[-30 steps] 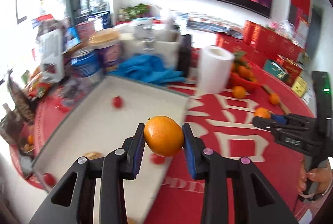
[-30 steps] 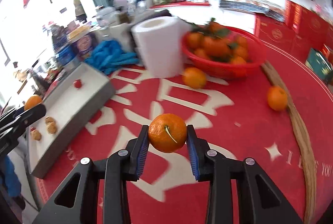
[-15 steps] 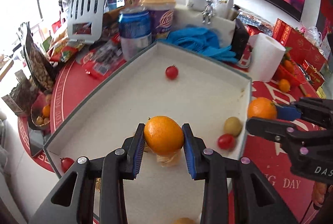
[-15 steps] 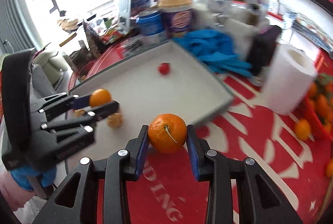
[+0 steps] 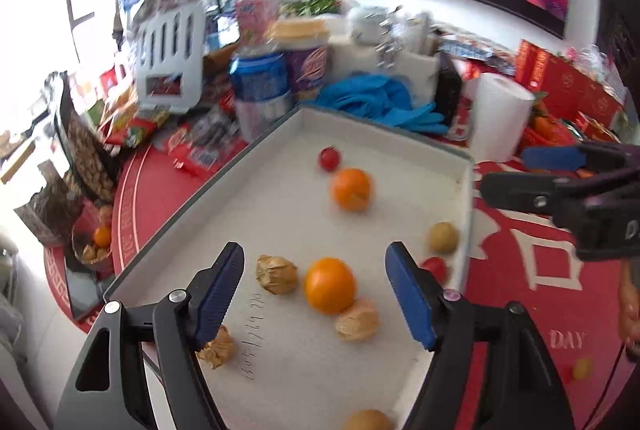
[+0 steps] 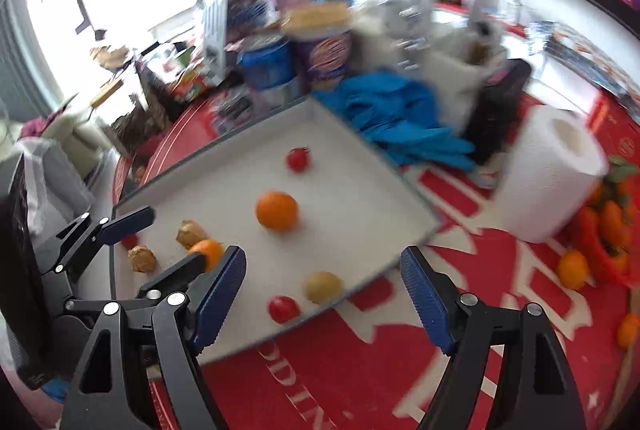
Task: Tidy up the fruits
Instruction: 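Move both tools back from the tray over the remaining fruits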
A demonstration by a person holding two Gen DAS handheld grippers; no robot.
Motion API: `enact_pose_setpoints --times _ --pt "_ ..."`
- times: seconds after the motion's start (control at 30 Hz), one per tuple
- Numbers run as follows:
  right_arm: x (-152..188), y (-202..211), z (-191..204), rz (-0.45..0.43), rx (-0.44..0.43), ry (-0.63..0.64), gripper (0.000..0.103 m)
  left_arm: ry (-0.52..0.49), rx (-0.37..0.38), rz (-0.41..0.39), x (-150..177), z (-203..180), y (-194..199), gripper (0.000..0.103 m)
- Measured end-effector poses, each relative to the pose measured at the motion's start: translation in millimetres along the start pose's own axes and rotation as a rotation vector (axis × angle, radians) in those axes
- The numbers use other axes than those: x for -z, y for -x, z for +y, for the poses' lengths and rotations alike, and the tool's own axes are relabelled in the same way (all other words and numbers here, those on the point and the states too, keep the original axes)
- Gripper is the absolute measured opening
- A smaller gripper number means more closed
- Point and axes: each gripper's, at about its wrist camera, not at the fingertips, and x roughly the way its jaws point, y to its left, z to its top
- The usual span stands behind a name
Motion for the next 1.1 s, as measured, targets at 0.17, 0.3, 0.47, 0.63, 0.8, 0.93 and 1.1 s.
enact_pose_setpoints --times 0.17,0.3,0.47,0.63,0.8,0.93,1.1 --pt "31.0 44.7 -33.7 -0.067 0.086 -0.086 0.103 -0.110 0.144 -0.041 6.7 -37.7 27.6 0.078" --pt "73.6 81.2 -69.4 -0.117 0.168 -0.206 0.103 -0.238 0.282 -0.029 24.8 -84.9 43.0 0.079" --pt "135.9 103.3 -115.2 -0.111 0.282 -0.388 0.103 -0.348 0.380 0.019 54.7 -148.4 46.7 0.079" --pt "191.9 116.2 -143.5 -0.093 0.334 -0.506 0.103 -0.421 0.395 0.050 72.7 -199.7 41.5 0.079" --pt "230.4 128.4 -159.9 -0.118 0.381 -0.582 0.103 -0.450 0.418 0.064 76.2 -232.3 37.7 0.079" --pt "238.8 137.3 -169.0 -0.156 0.357 -0.630 0.103 -0.473 0.405 0.097 81.8 -254.1 29.0 0.079" --pt "238.2 136.4 -166.3 -0.160 0.361 -0.621 0.103 -0.422 0.406 0.124 81.9 -257.9 19.9 0.052"
